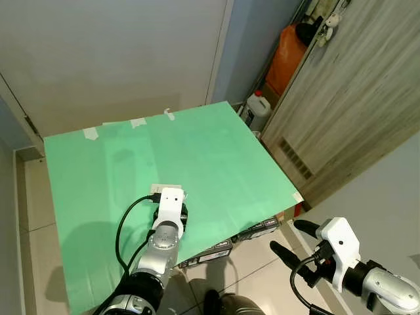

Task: Hang keys on a hook

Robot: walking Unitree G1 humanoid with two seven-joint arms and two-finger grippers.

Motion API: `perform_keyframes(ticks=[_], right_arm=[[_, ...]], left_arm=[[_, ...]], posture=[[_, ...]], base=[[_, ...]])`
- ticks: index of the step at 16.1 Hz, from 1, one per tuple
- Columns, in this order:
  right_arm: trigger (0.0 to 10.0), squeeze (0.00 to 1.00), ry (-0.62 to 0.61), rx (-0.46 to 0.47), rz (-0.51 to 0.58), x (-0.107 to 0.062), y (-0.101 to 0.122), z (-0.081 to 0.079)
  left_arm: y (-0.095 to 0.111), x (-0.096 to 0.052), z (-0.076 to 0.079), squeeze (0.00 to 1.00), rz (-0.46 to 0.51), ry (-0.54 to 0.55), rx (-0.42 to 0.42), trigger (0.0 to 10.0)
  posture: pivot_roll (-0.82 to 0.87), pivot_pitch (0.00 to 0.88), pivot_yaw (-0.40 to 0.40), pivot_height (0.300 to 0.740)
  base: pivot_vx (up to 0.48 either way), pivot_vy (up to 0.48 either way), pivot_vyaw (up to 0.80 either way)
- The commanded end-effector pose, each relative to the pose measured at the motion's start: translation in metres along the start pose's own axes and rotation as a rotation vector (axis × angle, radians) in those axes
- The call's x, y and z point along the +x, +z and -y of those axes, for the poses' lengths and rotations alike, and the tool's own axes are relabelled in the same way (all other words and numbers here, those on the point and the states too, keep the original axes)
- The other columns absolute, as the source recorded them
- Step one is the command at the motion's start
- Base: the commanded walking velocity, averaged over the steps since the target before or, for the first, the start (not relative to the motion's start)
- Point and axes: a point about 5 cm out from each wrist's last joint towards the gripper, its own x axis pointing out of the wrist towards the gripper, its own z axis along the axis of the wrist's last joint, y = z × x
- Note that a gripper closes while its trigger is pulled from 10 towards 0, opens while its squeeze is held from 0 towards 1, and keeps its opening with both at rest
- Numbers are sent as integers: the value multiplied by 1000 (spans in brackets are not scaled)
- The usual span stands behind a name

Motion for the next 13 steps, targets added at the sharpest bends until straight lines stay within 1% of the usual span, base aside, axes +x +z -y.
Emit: perform_keyframes(ticks=[1, 2, 4, 6, 7, 8, 9, 11, 12, 13], right_arm=[[10000, 0, -13, 4, -10, -1, -1, 1], [10000, 0, -14, 5, -11, -1, -1, 2], [10000, 0, -13, 6, -12, -1, -2, 1], [10000, 0, -15, 8, -14, 0, -3, 3], [10000, 0, -16, 9, -14, 1, -3, 3], [10000, 0, -17, 10, -15, 2, -3, 3], [10000, 0, -18, 14, -12, 3, -4, 2], [10000, 0, -19, 18, -7, 6, -3, 1], [10000, 0, -20, 20, -6, 6, -4, 1], [10000, 0, -20, 21, -6, 7, -4, 1]], left_arm=[[-19, -3, 5, 0, -86, -34, 9, 0], [-17, -2, 4, 0, -68, -35, 37, 0], [-14, -2, 4, 0, -45, -45, 53, 0], [-6, -5, 7, 0, 41, -59, 72, 0], [-3, -6, 8, 0, 68, -61, 82, 0], [4, -9, 12, 0, 132, -76, 111, 0], [14, -15, 16, 0, 218, -95, 133, 0], [21, -19, 19, 0, 266, -140, 95, 0], [22, -20, 19, 0, 275, -155, 73, 0], [23, -20, 18, 0, 278, -158, 70, 0]], posture=[[-220, 164, -159, 740], [-219, 164, -159, 740], [-217, 161, -158, 740], [-210, 157, -155, 740], [-210, 157, -155, 740], [-205, 156, -154, 740], [-202, 155, -153, 740], [-199, 155, -152, 740], [-195, 153, -151, 740], [-193, 153, -151, 740]], base=[[0, 0, 0], [0, 0, 0], [0, 0, 0], [0, 0, 0], [0, 0, 0], [0, 0, 0], [0, 0, 0], [0, 0, 0], [0, 0, 0], [0, 0, 0]])
